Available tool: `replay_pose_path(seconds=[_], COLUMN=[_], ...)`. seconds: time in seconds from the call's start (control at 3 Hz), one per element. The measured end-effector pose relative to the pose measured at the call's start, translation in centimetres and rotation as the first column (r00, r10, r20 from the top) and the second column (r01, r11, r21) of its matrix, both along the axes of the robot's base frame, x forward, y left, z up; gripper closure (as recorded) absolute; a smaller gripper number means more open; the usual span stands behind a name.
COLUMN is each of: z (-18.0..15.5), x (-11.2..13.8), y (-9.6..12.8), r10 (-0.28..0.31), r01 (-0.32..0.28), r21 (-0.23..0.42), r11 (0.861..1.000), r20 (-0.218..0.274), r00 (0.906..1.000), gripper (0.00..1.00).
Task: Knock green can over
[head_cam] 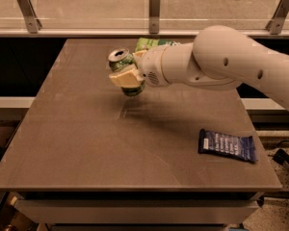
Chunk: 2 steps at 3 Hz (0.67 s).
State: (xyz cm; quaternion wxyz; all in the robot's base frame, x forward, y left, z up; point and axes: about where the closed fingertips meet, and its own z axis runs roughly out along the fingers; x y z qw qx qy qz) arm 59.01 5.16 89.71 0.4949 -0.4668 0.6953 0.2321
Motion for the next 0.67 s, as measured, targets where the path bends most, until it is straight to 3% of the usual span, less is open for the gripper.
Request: replay_pose_path(seconds=[0.67], z=[-0.4], x=[0.4], y=[-2.3], r10=[-0.036], r01=[0.036], r21=[-0.180], r11=[0.983], r20=[0.007], r00=[0.9993], gripper=[1.00])
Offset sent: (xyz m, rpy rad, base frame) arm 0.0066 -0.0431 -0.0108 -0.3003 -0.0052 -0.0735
